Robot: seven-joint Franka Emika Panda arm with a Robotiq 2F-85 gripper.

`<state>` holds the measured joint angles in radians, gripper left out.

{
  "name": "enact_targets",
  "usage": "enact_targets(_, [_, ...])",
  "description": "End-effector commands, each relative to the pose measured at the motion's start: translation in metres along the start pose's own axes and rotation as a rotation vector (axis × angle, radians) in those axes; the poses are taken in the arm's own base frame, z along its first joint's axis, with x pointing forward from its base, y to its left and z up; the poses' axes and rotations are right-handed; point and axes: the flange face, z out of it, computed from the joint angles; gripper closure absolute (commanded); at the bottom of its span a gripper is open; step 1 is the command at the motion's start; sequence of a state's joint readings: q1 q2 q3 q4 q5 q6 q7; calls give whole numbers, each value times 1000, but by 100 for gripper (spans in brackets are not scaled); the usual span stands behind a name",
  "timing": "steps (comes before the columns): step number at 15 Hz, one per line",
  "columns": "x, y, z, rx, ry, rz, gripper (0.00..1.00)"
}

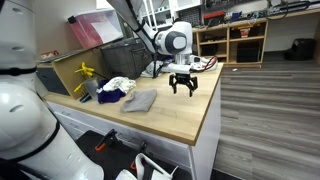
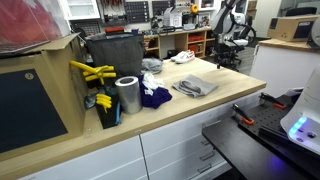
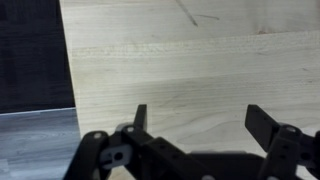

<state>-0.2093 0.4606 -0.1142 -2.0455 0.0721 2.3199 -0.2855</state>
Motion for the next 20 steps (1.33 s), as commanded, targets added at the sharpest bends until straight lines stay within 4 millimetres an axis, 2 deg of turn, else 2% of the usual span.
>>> enact_targets(1, [0,0,0,0,-1,0,0])
enact_targets(9, [-1,-1,0,-11,-6,-10,0])
enact_targets(13, [-12,-15,-13,2,21,-29,0])
enact_targets(20, [-36,-51,-39,31,42,-72,0])
